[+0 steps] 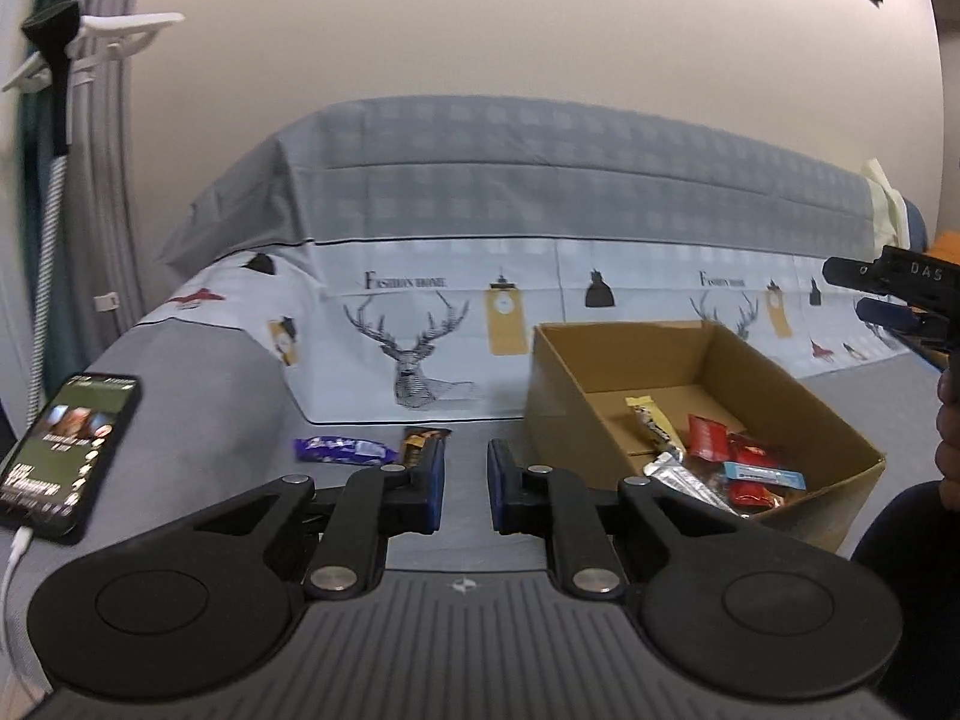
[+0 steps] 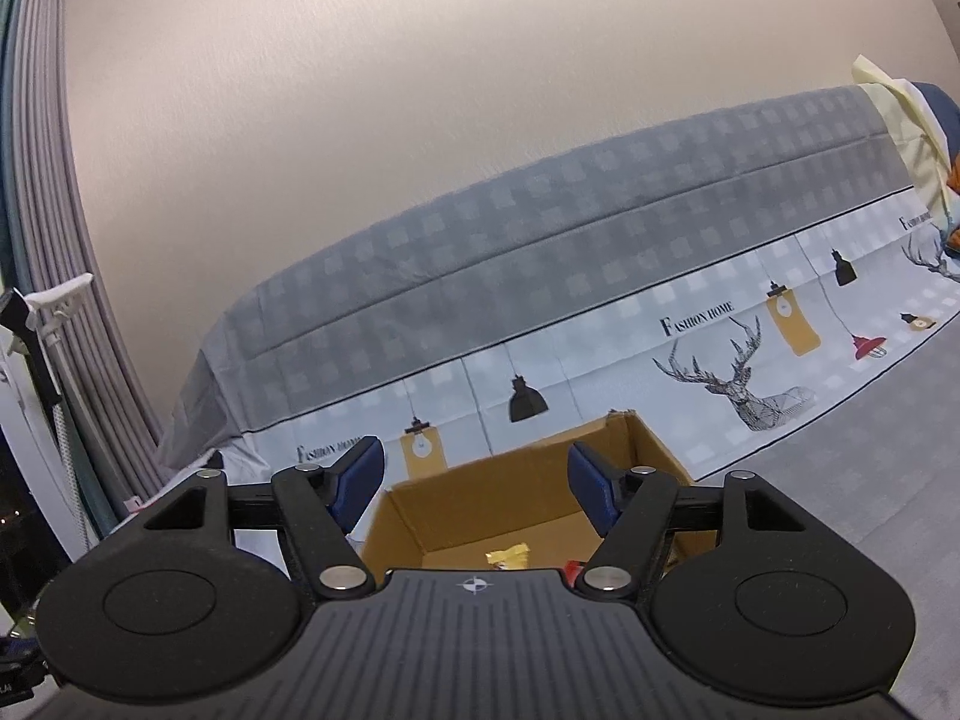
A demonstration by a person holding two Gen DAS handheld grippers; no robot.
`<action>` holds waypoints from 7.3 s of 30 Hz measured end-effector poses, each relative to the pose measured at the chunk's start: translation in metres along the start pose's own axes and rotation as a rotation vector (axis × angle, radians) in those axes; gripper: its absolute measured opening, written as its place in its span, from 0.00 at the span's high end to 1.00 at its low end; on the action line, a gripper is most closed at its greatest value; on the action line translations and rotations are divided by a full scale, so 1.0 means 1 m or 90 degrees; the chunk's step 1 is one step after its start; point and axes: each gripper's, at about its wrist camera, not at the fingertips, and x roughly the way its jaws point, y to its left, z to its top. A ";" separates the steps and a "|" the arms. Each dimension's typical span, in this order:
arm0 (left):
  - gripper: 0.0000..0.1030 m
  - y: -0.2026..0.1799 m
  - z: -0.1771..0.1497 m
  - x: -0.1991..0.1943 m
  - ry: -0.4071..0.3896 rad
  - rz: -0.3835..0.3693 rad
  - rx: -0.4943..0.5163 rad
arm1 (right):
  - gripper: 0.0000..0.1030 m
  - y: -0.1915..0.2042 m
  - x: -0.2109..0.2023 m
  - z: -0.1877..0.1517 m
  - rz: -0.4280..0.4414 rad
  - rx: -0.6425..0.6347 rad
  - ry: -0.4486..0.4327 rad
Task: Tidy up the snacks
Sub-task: 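Lower the left tool onto the purple candy and close it, then grasp the dark biscuit packet with the right tool while the left tool holds the purple candy, then lift the biscuit packet and purple candy and carry them over the box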
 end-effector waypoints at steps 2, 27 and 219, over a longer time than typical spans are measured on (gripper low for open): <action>0.84 0.003 -0.003 -0.003 -0.002 0.001 -0.011 | 0.32 0.008 -0.005 -0.001 0.010 -0.006 -0.004; 0.76 0.019 0.068 0.205 0.001 0.015 -0.204 | 0.32 0.032 -0.013 -0.005 0.004 -0.061 -0.026; 0.82 0.056 0.046 0.192 0.124 0.052 -0.108 | 0.60 0.161 0.137 -0.077 0.066 -0.151 0.159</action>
